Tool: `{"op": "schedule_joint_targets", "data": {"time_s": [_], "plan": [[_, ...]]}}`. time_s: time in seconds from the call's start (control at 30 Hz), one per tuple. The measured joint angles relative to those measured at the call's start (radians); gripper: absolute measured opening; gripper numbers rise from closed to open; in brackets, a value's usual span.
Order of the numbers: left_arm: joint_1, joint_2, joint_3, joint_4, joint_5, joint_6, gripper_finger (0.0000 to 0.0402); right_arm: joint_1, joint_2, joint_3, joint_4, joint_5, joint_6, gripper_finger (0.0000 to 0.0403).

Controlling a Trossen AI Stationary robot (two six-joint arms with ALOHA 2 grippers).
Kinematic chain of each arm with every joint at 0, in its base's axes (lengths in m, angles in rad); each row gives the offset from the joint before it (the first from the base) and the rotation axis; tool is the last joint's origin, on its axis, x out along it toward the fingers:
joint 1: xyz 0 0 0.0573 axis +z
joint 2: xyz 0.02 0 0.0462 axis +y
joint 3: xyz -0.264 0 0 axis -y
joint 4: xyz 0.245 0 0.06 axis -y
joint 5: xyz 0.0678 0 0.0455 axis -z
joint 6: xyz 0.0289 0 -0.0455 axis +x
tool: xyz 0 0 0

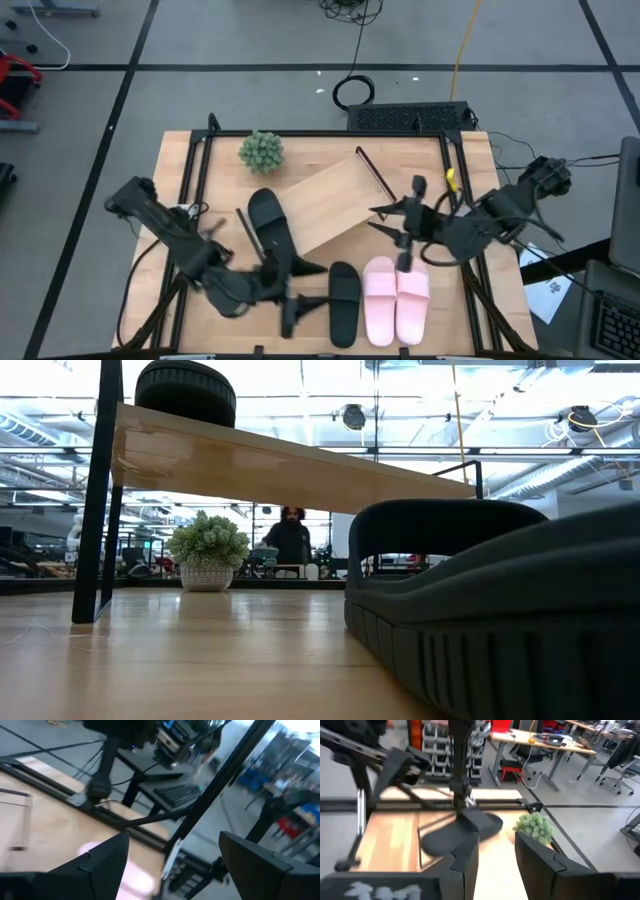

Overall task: Pick and place slides into the shelf
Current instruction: Put the black slide on the shelf

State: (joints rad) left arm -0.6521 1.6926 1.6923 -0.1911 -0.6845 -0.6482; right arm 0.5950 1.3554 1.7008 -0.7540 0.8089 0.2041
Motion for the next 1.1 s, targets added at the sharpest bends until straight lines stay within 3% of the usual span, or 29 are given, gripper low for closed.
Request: {"op": "schedule_joint_targets", "data": {"time_s": [0.13,0.3,0.4,0.6,0.87,1.1], "plan": [[-0.018,0.113,0.031,0.080,-0.078,-0.020,0.0310,0.036,-0.036,-0.006,-0.098,-0.001,0.002,0.0118],[-0.072,0.233,0.162,0.091,-0.180,-0.120,0.0310,0.070,-0.090,-0.057,-0.168,-0.001,0.057,0.0118],[-0.107,0.315,0.257,0.071,-0.185,-0.183,0.0310,0.088,-0.135,-0.128,-0.160,-0.002,0.096,0.0118],[-0.166,0.451,0.413,-0.060,-0.313,-0.392,0.0310,0.094,-0.231,-0.319,-0.058,-0.003,0.161,0.0118],[-0.205,0.584,0.447,-0.154,-0.300,-0.764,0.0310,0.094,-0.363,-0.562,0.160,-0.083,0.177,0.0118],[-0.212,0.666,0.446,-0.260,-0.214,-1.005,0.0310,0.095,-0.457,-0.711,0.327,-0.134,0.178,0.0118]]}}
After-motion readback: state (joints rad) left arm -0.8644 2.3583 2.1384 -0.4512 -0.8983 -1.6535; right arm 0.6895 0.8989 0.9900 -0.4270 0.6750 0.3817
